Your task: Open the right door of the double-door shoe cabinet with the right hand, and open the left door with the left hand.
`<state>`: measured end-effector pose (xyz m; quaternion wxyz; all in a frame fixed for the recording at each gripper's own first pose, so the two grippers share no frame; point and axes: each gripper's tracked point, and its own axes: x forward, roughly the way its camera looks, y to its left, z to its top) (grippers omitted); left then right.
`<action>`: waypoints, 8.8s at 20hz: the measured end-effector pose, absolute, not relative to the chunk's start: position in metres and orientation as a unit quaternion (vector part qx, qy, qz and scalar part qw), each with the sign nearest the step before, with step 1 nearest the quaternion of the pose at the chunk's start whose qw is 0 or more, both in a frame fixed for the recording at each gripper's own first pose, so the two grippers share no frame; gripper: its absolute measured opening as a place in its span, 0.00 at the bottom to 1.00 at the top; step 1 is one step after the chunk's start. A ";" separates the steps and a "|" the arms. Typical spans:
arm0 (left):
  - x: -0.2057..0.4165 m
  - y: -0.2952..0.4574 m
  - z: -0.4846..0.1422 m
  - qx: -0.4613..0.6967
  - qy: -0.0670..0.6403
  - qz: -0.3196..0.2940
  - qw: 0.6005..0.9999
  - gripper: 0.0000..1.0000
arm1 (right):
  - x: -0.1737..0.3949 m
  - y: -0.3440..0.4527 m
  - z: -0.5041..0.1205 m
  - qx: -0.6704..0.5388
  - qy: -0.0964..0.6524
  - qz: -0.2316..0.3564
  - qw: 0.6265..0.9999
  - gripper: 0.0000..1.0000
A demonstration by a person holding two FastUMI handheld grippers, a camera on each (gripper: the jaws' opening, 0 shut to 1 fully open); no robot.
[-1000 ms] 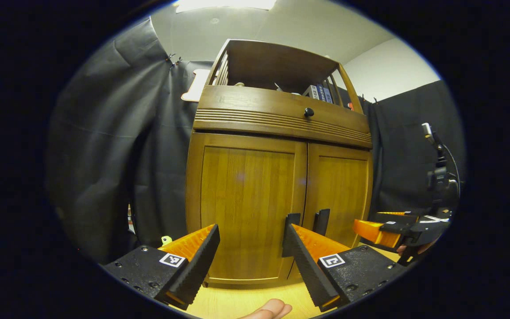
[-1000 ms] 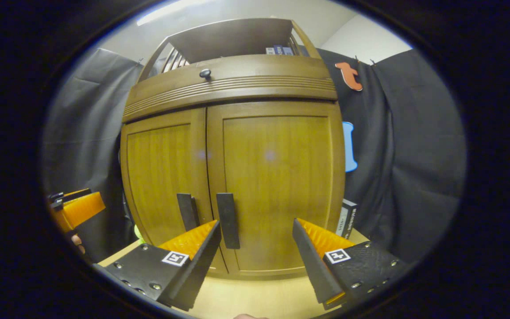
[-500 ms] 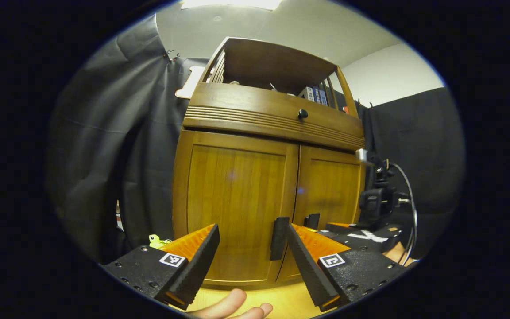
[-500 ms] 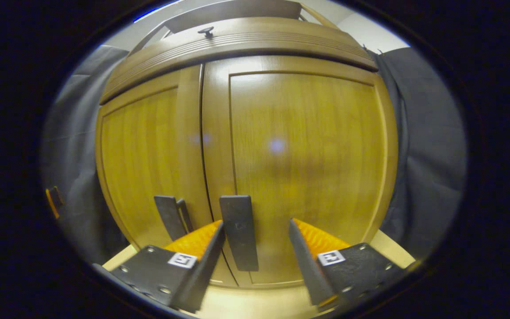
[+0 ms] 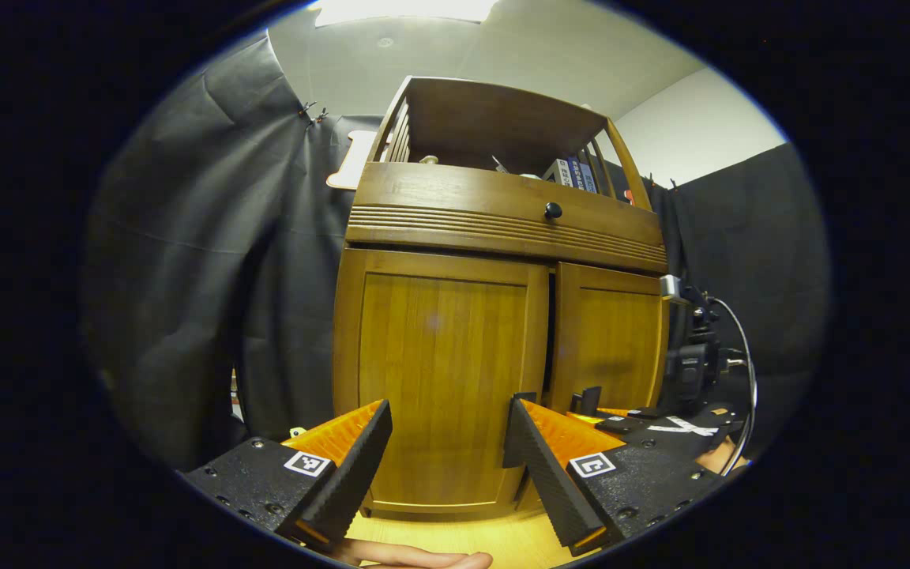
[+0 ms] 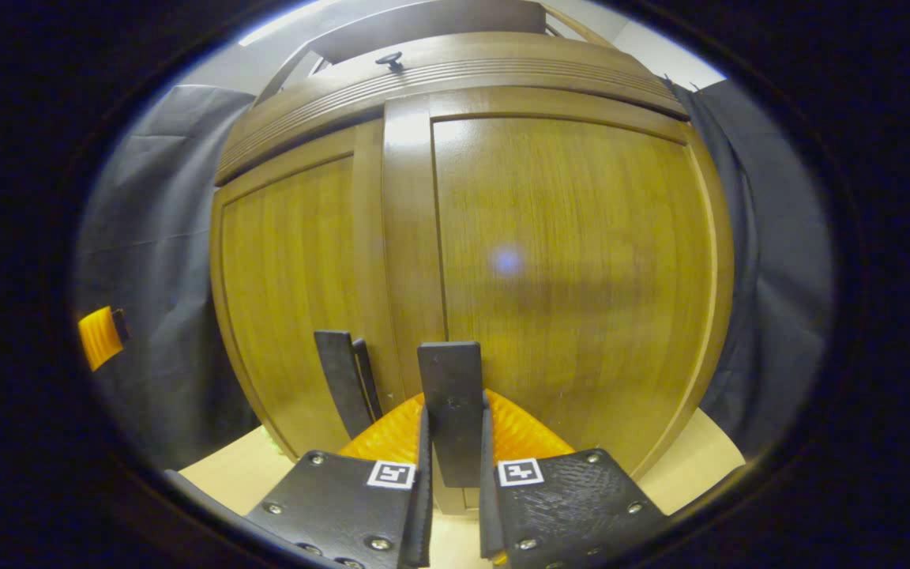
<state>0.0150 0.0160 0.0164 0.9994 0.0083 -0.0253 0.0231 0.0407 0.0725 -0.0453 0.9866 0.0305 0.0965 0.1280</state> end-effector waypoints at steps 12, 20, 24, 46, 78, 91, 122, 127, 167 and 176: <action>0.013 0.017 0.011 0.012 -0.018 0.036 0.999 0.94 | 0.047 0.078 -0.021 0.019 0.106 0.127 0.986 0.24; 0.008 0.003 0.010 0.022 -0.017 0.010 1.000 0.89 | 0.049 0.082 -0.031 0.021 0.109 0.119 0.987 0.24; 0.007 0.002 0.012 0.028 -0.023 0.010 0.999 0.94 | 0.040 0.094 -0.024 0.018 0.107 0.103 0.989 0.24; 0.012 -0.017 0.001 0.053 -0.015 0.011 0.998 0.89 | 0.004 -0.033 -0.012 0.002 0.097 -0.013 0.995 0.02; 0.121 -0.050 -0.096 0.045 0.041 0.020 0.998 0.90 | -0.020 -0.165 -0.013 -0.048 0.038 -0.016 0.998 0.98; 0.152 -0.063 -0.089 0.040 -0.002 -0.039 0.998 0.30 | -0.112 -0.062 0.010 0.020 -0.057 -0.006 0.998 0.97; -0.017 -0.006 -0.069 0.017 0.071 -0.073 0.995 0.29 | -0.187 -0.009 0.042 0.033 -0.093 0.063 0.993 0.97; -0.033 0.008 -0.066 0.014 0.075 -0.060 0.995 0.29 | -0.184 -0.002 0.041 0.021 -0.093 0.075 0.993 0.97; -0.101 0.192 -0.055 0.028 0.068 -0.032 0.997 0.35 | -0.153 0.033 0.032 0.033 -0.079 0.071 0.994 0.99; -0.113 0.188 -0.045 0.020 0.055 0.008 0.998 0.64 | -0.143 0.039 0.013 0.023 -0.049 0.083 0.995 0.98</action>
